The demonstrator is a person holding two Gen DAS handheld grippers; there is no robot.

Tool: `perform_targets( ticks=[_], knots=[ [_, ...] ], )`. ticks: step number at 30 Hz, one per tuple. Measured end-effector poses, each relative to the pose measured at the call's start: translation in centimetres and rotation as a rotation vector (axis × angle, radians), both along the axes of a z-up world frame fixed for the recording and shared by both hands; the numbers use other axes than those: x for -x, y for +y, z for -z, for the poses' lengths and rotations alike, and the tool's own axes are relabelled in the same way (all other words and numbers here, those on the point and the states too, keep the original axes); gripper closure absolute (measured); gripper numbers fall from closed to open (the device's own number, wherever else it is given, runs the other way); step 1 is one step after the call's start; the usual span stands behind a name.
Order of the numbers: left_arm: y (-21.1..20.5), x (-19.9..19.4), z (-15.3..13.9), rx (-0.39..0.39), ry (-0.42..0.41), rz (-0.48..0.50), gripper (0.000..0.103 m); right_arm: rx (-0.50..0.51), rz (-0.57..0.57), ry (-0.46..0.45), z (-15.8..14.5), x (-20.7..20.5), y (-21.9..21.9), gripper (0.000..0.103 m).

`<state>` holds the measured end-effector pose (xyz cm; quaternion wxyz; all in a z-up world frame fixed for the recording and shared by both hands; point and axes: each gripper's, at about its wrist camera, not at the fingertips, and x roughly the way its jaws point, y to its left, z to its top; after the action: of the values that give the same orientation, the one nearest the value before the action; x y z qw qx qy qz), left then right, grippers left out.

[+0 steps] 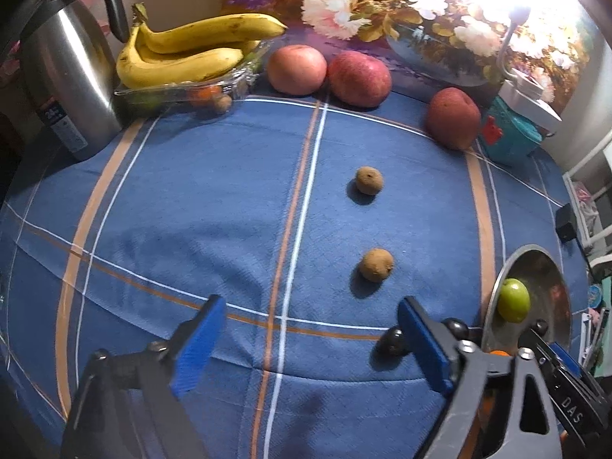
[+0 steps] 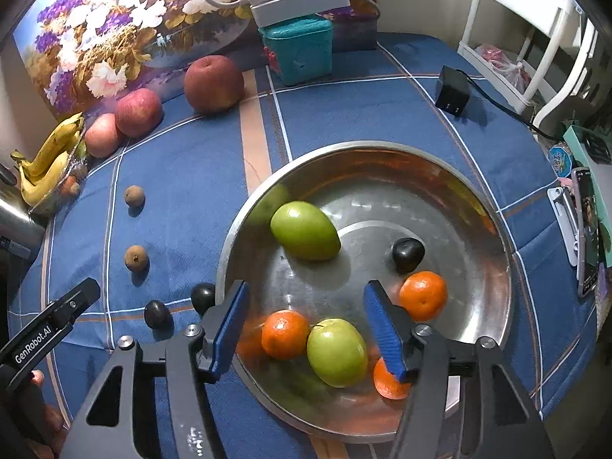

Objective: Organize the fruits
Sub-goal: 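Withdraw both open tools from the plate toward the remaining dark plums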

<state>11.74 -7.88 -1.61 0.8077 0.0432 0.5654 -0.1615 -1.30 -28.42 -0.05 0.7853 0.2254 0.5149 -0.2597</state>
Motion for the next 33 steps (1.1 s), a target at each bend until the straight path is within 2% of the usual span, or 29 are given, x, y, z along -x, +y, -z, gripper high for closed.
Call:
perform_targets(
  ticks=[4, 7, 19, 20, 21, 23, 33],
  knots=[
    [0.4, -0.24, 0.28, -0.011, -0.003, -0.016, 0.002, -0.008, 0.001, 0.003, 0.31, -0.15, -0.04, 0.031],
    [0.54, -0.33, 0.41, -0.018, -0.007, -0.019, 0.0, -0.007, -0.002, 0.006, 0.47, -0.3, 0.01, 0.024],
    [0.25, -0.34, 0.5, -0.012, -0.017, 0.005, 0.0, 0.001, -0.012, -0.013, 0.48, -0.54, 0.35, 0.02],
    [0.2, -0.36, 0.52, -0.012, -0.018, 0.007, 0.0, 0.007, -0.013, -0.015, 0.46, -0.53, 0.38, 0.018],
    [0.15, -0.35, 0.55, -0.012, -0.018, 0.008, 0.0, 0.011, -0.013, -0.016, 0.46, -0.53, 0.41, 0.007],
    [0.0, -0.34, 0.64, -0.012, -0.017, 0.012, 0.0, 0.016, -0.013, -0.023, 0.41, -0.48, 0.45, 0.002],
    [-0.37, -0.57, 0.98, -0.017, -0.018, 0.016, 0.0, -0.014, -0.007, -0.045, 0.41, -0.28, 0.32, 0.002]
  ],
)
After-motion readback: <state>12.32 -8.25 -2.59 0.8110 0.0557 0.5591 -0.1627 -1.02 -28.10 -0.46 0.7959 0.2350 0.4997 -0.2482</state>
